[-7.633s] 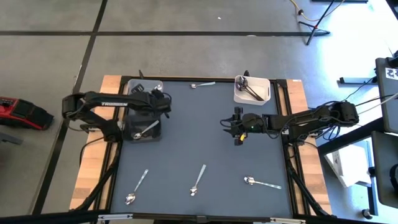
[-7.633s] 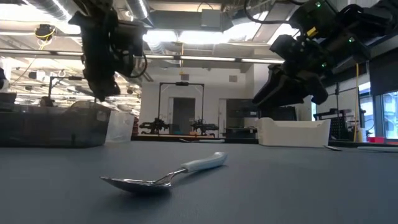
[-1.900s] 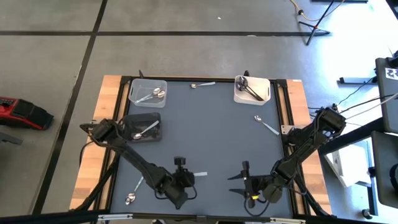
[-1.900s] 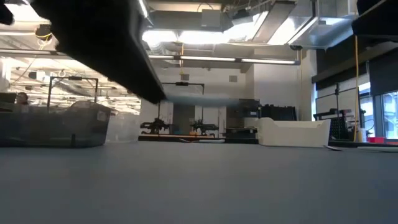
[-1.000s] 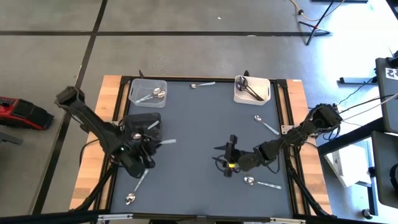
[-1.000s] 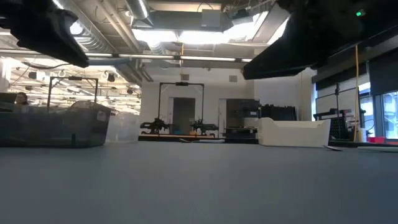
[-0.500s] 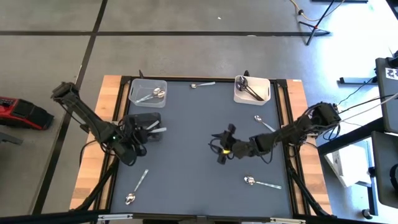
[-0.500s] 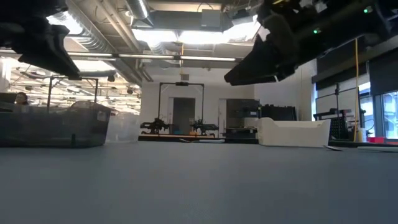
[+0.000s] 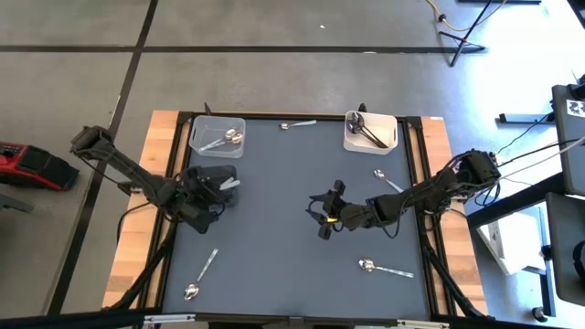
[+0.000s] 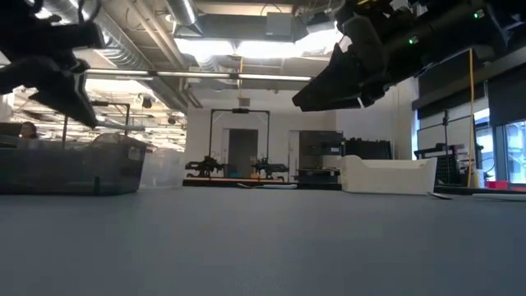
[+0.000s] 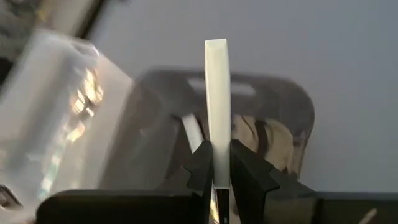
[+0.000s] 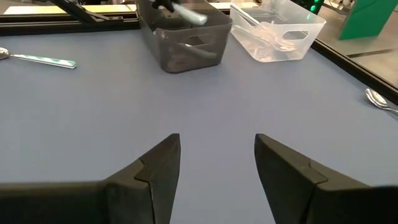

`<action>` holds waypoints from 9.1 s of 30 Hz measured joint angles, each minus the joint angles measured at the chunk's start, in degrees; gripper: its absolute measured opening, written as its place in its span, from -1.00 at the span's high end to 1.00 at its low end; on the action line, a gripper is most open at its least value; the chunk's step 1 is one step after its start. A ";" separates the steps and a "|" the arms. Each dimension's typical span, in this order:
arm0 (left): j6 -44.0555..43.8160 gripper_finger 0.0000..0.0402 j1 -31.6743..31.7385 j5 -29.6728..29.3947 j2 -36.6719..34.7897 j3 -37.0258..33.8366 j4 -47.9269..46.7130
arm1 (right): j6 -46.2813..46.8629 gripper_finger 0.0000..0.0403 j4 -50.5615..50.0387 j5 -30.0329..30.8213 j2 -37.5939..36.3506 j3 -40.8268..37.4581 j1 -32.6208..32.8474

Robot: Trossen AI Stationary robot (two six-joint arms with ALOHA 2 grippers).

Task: Sort silverware by color (type)
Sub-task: Put the blue spoon into the black bin

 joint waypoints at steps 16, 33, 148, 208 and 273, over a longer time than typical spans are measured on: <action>-3.06 0.57 5.96 2.83 7.53 -0.02 -1.00 | -0.09 0.02 -0.31 -1.26 0.00 0.00 0.07; -3.13 0.43 3.52 1.70 7.50 1.28 -2.55 | -4.55 0.02 3.06 -1.07 0.00 0.00 -13.42; 6.56 0.43 4.31 -12.86 15.09 3.56 45.51 | -47.03 0.97 -59.82 -55.02 36.55 59.51 -57.61; 6.79 0.43 11.92 -1.47 18.19 3.54 47.54 | -35.81 0.31 -21.14 -61.28 13.37 13.22 -48.70; 48.24 0.12 13.41 12.57 30.76 6.34 84.72 | -41.94 0.94 -23.50 -58.50 -7.65 3.80 -28.09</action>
